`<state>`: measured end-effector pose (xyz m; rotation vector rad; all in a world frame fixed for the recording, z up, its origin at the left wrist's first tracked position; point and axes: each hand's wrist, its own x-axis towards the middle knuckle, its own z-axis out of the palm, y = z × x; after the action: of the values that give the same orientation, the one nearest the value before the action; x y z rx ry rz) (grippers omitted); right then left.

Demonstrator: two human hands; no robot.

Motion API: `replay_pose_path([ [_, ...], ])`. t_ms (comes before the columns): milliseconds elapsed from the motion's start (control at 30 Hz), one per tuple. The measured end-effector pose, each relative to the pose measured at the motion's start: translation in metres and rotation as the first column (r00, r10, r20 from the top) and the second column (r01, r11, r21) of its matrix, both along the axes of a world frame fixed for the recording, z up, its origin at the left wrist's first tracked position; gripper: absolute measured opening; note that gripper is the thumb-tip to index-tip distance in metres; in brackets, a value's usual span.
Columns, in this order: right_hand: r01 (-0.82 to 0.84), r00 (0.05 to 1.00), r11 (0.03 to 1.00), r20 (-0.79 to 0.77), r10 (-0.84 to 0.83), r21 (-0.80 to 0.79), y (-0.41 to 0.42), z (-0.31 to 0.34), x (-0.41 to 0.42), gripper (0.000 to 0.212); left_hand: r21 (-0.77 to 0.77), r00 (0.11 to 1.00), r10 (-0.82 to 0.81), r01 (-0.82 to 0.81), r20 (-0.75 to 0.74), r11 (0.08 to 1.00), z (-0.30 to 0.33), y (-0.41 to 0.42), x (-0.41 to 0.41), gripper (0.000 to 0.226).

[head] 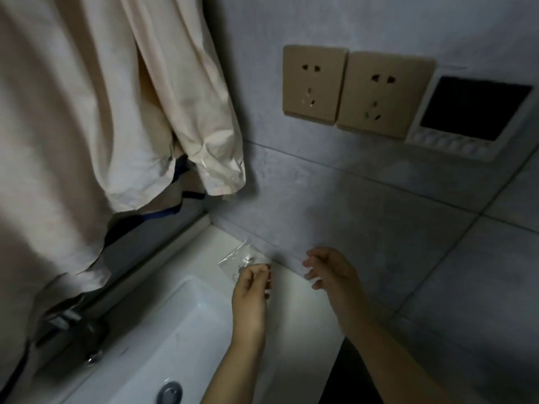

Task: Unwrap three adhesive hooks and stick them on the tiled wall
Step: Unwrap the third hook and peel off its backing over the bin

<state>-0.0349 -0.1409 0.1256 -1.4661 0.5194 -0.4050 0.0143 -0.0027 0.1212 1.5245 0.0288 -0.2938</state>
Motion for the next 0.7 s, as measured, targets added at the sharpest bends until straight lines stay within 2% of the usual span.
replay_pose_path([
  [233, -0.089, 0.975, 0.995, -0.202, 0.097, 0.05, 0.011, -0.062, 0.057, 0.017, 0.133, 0.967, 0.137, -0.11, -0.217, 0.985, -0.078, 0.024, 0.038, 0.016],
  [433, -0.156, 0.939, 0.972, -0.331, 0.092, -0.173, 0.021, -0.113, 0.113, 0.015, 0.307, 0.975, 0.122, -0.06, -0.188, 0.95, -0.116, 0.032, 0.076, 0.016],
  [500, -0.229, 0.92, 0.918, -0.379, 0.096, -0.324, 0.02, -0.126, 0.132, 0.019, 0.33, 0.977, 0.109, -0.044, -0.183, 0.943, -0.123, 0.034, 0.09, 0.021],
  [600, -0.376, 0.884, 0.762, -0.451, 0.124, -0.527, 0.021, -0.136, 0.159, 0.031, 0.304, 0.983, 0.057, -0.002, -0.173, 0.953, -0.129, 0.035, 0.109, 0.026],
  [700, -0.472, 0.838, 0.694, -0.521, 0.162, -0.544, 0.024, -0.143, 0.176, 0.037, 0.282, 0.98, 0.043, 0.014, -0.195, 0.959, -0.135, 0.034, 0.125, 0.033],
])
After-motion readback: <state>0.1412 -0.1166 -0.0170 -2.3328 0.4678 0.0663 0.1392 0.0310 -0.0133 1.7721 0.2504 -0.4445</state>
